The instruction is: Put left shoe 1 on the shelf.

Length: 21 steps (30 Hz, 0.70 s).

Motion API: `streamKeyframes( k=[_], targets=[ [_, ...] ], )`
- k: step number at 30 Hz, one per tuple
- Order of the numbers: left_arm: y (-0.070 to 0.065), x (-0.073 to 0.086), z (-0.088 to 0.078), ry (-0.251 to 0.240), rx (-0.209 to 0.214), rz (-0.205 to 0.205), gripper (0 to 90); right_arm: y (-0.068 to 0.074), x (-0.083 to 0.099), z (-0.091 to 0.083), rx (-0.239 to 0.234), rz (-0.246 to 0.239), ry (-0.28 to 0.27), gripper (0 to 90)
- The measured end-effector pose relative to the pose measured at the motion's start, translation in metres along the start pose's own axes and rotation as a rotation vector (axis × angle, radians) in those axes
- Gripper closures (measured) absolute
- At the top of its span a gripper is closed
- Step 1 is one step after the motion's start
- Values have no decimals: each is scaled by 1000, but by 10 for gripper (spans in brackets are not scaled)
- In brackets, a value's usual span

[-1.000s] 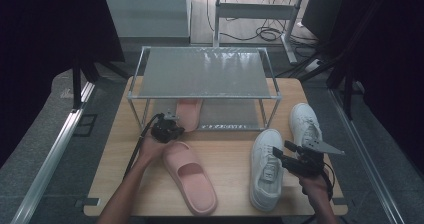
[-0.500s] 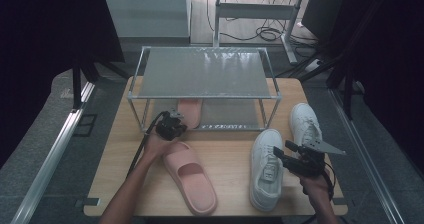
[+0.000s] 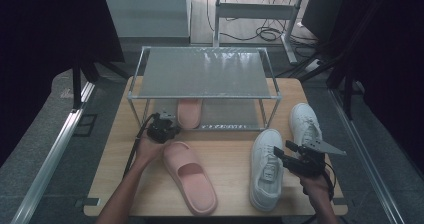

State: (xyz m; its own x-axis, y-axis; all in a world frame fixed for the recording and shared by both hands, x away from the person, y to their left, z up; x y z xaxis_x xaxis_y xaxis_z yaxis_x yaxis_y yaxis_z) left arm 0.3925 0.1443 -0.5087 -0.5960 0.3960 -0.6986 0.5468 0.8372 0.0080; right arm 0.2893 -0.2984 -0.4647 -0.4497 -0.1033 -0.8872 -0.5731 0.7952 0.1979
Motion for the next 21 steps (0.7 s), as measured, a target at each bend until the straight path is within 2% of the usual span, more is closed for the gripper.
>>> streamKeyframes(
  k=[5, 11, 21],
  targets=[
    [-2, 12, -20, -43, 15, -29, 894, 0, 0, 0, 0, 0, -1, 414],
    [-9, 25, -37, -81, 32, -42, 893, 1, -1, 0, -4, -2, -2, 413],
    [-12, 39, -53, -105, 33, -70, 891, 0, 0, 1, -4, 0, 3, 413]
  ],
)
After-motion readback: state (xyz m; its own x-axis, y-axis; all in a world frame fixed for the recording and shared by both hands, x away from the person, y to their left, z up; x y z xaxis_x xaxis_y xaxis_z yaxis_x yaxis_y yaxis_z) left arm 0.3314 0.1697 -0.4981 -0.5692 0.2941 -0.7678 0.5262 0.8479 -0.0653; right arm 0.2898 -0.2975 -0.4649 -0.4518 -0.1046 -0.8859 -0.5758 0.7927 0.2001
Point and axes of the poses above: each handheld gripper's, and its own axes: z roughly forward along the jaws, x roughly out of its underside, y roughly to its left, the point moved 2 cm from there along z, roughly forward along the jaws, and after that the axes turned 6 degrees about -x, right-handed, at the moved point
